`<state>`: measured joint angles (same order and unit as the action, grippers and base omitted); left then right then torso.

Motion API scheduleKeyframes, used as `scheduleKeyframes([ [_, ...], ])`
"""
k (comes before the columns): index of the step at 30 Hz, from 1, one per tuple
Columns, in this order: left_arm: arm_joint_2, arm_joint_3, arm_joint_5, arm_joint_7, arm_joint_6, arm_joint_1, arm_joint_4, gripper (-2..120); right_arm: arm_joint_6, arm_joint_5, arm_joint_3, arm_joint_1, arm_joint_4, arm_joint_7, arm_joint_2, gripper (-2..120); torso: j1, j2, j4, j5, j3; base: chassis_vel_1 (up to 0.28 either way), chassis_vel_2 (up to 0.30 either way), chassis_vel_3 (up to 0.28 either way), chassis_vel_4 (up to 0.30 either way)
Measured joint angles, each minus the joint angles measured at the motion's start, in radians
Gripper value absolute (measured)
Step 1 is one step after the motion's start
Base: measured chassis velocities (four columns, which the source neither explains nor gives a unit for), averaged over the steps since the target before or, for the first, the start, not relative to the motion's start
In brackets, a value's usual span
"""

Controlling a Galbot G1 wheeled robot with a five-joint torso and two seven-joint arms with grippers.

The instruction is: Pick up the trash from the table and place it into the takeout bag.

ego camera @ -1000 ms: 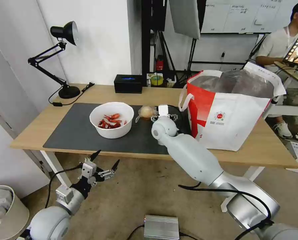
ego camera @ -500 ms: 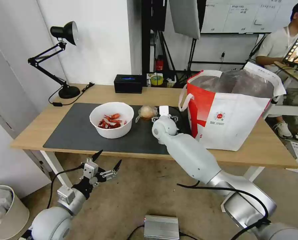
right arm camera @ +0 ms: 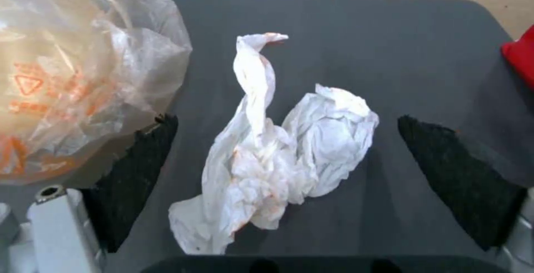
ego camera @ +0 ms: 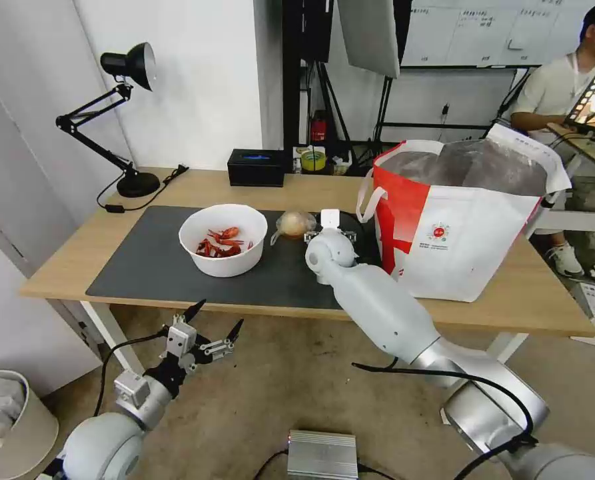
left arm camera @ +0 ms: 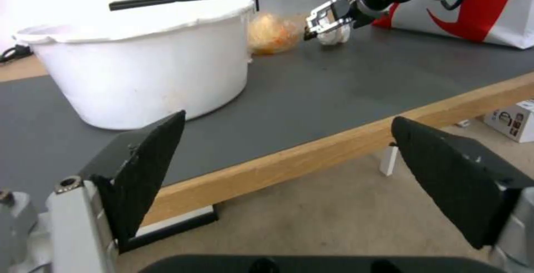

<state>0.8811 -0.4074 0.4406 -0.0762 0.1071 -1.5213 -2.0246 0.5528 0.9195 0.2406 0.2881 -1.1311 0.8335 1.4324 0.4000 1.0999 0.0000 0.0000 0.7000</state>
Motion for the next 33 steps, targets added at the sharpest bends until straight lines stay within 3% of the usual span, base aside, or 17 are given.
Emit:
scheduleKeyframes([
  [8,0.000,0.000,0.001,0.000,0.000,0.000,0.000,100,0.000,0.017,-0.005,-0.002,0.004,0.013,0.000,80,0.000,0.000,0.0000,0.0000,0.000,0.000,0.000,0.000,0.000],
  [9,0.000,0.000,0.001,0.000,0.000,-0.001,-0.001,100,0.000,0.019,-0.007,-0.001,0.004,0.016,-0.001,70,0.000,0.000,0.0001,0.0000,0.000,0.000,0.000,0.000,0.000],
  [15,0.003,0.003,0.001,0.000,0.000,-0.001,-0.001,100,-0.001,0.022,-0.010,0.013,-0.006,0.021,-0.004,53,0.000,0.000,0.0002,0.0000,0.000,0.000,0.000,0.000,0.000],
  [17,0.004,0.005,0.001,0.000,0.001,-0.001,-0.001,100,-0.002,0.024,-0.011,0.016,-0.009,0.021,-0.005,41,0.000,0.000,0.0003,0.0000,0.000,0.000,0.000,0.000,0.000],
  [28,0.006,-0.004,0.001,0.001,0.004,-0.007,-0.006,100,-0.020,0.041,-0.010,0.026,-0.055,-0.002,-0.018,3,0.000,0.000,-0.0001,0.0000,0.000,0.000,0.000,0.000,0.000],
  [33,0.006,-0.009,0.001,0.002,0.004,-0.010,-0.011,100,-0.030,0.061,0.005,0.033,-0.143,-0.021,-0.051,0,0.000,0.000,0.0000,0.0000,0.000,0.000,0.000,0.000,0.000],
])
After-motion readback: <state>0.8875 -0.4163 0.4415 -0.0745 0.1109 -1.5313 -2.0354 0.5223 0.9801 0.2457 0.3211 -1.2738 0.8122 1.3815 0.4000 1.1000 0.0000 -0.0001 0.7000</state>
